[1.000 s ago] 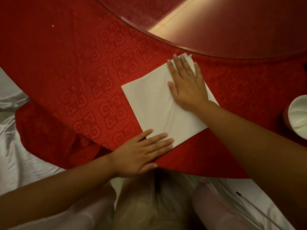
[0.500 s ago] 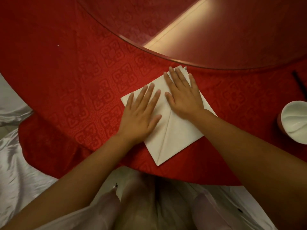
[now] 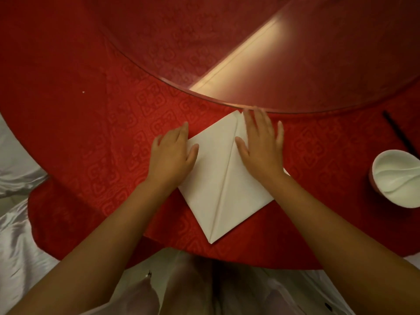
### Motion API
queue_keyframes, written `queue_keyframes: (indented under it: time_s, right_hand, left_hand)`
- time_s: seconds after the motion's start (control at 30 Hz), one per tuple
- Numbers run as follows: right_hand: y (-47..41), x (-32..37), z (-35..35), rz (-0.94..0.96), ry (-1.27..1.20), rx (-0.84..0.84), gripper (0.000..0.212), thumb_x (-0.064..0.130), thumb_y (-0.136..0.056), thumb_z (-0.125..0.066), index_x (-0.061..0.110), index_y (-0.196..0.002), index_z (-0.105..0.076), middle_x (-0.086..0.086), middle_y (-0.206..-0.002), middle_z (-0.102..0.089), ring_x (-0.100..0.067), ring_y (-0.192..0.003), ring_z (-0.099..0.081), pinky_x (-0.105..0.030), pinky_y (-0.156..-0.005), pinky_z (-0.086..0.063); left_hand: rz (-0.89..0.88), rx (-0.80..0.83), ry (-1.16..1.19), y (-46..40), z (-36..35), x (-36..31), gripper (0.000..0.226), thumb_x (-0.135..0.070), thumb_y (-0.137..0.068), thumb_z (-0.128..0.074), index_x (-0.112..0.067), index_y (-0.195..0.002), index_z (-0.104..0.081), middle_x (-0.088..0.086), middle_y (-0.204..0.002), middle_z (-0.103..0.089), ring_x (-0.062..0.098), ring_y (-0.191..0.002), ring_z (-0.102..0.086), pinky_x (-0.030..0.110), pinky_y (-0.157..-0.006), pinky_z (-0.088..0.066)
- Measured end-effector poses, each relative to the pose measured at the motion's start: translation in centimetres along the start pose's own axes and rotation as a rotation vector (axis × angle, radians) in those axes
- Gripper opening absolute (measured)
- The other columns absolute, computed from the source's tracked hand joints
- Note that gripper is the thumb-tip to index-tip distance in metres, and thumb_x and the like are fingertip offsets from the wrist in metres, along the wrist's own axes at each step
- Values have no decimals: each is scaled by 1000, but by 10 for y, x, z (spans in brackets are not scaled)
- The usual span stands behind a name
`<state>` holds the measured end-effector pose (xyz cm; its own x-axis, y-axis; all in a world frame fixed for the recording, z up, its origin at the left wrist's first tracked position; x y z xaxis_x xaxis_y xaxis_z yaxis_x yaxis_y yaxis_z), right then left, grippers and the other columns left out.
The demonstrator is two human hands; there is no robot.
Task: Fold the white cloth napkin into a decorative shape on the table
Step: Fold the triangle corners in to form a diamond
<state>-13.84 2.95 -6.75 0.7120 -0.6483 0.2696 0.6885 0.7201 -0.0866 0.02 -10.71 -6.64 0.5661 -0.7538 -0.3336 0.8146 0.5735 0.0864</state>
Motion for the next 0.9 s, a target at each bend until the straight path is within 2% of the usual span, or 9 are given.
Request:
queue_keyframes:
  time_s: [0.07,0.17,0.33,0.43,0.53,0.6,0.7,0.8,0.9]
  right_hand:
    - [11,-26,17,-169,-25,-90,50,27,-86,-54,15,-134,-44,-15,-130,-52,-32,-124,-43,-49,-104,-24]
    - [20,-51,19,-302,-67,23,27,26,-85,-55,17,-110,-61,-9,-109,-61,-28,-109,-48,-39,-93,-26]
    - [9,-51,15,-298,-130,182,24,30,-84,-57,17,-104,-59,-4,-100,-64,-26,-102,-56,-37,-88,-30]
    - [4,-50,11,-338,-122,262,22,29,-82,-60,15,-98,-59,-6,-105,-61,-28,-105,-54,-39,-89,-31]
    - [2,-47,7,-346,-158,305,19,22,-80,-60,10,-95,-59,-13,-107,-58,-33,-107,-50,-39,-87,-38]
    - [-1,-45,6,-360,-284,311,17,17,-80,-60,8,-94,-57,-11,-99,-61,-30,-96,-54,-34,-75,-40]
    - [-4,-45,5,-421,-452,368,18,14,-80,-61,8,-97,-61,-3,-88,-58,-20,-83,-54,-28,-69,-39]
    - [-7,-43,11,-382,-636,442,5,8,-81,-62,5,-79,-65,-8,-77,-59,-21,-72,-54,-29,-65,-39]
    - [-18,-39,41,-342,-775,392,23,3,-81,-63,14,-62,-58,-10,-74,-59,-18,-69,-52,-30,-64,-38]
  left_hand:
    - [-8,12,18,-15,2,-7,47,-27,-91,-47,-7,-134,-45,18,-123,-53,35,-116,-46,46,-93,-40]
    - [27,43,37,-28,3,-8,35,-22,-88,-51,-8,-119,-58,15,-110,-56,33,-107,-48,43,-83,-42]
    - [65,181,59,-44,-2,-8,22,-18,-82,-55,-4,-97,-60,15,-101,-59,31,-93,-54,39,-72,-45]
    - [62,277,101,-53,-5,-12,17,-17,-83,-57,-2,-91,-62,14,-94,-59,25,-84,-52,32,-66,-37]
    - [28,309,106,-60,-2,-15,5,-14,-83,-57,-9,-81,-55,10,-87,-53,24,-83,-49,30,-64,-32]
    - [44,344,173,-60,1,-17,3,-11,-82,-57,-11,-82,-54,6,-85,-54,21,-78,-49,30,-55,-34]
    - [39,424,280,-56,5,-18,10,-13,-83,-60,-13,-93,-64,1,-87,-60,16,-77,-53,21,-57,-40]
    - [45,457,390,-54,20,-16,11,-10,-83,-63,-16,-89,-71,-8,-74,-65,1,-64,-57,12,-52,-43]
    - [25,409,482,-56,52,-20,13,-9,-83,-65,-20,-80,-70,-7,-70,-65,-4,-55,-56,12,-56,-44]
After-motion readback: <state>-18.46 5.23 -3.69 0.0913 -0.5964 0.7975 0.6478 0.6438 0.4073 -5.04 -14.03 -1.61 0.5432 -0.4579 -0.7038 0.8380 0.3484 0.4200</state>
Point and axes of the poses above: each hand's wrist, its own y-axis away from the middle knuckle, its own z-axis out of the back of the hand, x = y × z, the point moved 6 cm from there along -y, towards the middle knuckle
